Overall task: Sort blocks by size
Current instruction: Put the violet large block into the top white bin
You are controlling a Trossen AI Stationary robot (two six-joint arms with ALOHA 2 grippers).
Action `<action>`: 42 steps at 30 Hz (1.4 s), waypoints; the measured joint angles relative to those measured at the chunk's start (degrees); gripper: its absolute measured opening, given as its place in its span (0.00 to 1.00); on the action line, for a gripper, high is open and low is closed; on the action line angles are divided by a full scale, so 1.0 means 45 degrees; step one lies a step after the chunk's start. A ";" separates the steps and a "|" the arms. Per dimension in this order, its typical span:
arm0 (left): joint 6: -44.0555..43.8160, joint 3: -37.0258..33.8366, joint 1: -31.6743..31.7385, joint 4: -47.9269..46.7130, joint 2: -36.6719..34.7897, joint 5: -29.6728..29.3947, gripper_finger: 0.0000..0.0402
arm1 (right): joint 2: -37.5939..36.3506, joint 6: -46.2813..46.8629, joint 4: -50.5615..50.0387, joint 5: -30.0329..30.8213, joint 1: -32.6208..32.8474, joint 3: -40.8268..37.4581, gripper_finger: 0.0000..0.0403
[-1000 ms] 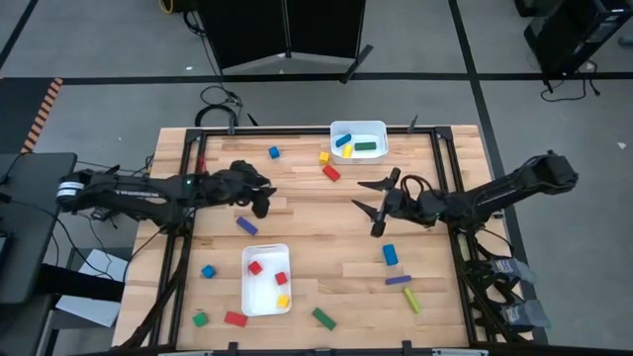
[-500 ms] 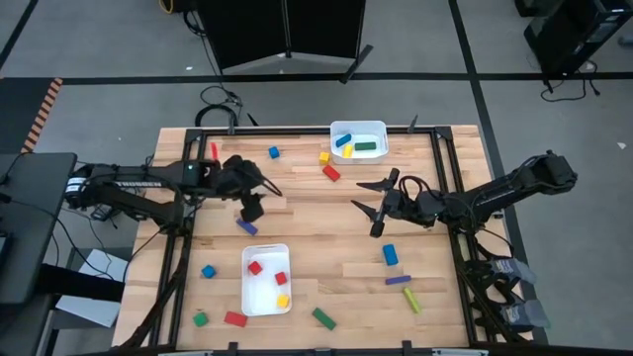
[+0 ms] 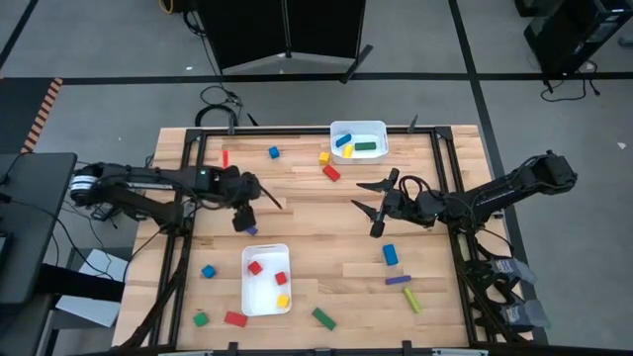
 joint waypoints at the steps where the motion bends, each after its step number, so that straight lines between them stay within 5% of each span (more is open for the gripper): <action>1: 0.0184 0.0004 -0.0016 0.0050 0.0293 0.0081 0.72 | 0.0002 0.0000 0.0005 -0.0002 0.0000 0.0000 0.57; 22: 0.3972 0.0004 -0.0489 -0.0767 0.3774 0.1022 0.73 | 0.0003 -0.0121 -0.0112 -0.0061 -0.0010 0.0005 0.55; 42: 0.3902 -0.0750 -0.1184 0.0285 0.5174 0.1046 0.69 | 0.0007 -0.0121 -0.0211 -0.0061 -0.0053 0.0010 0.53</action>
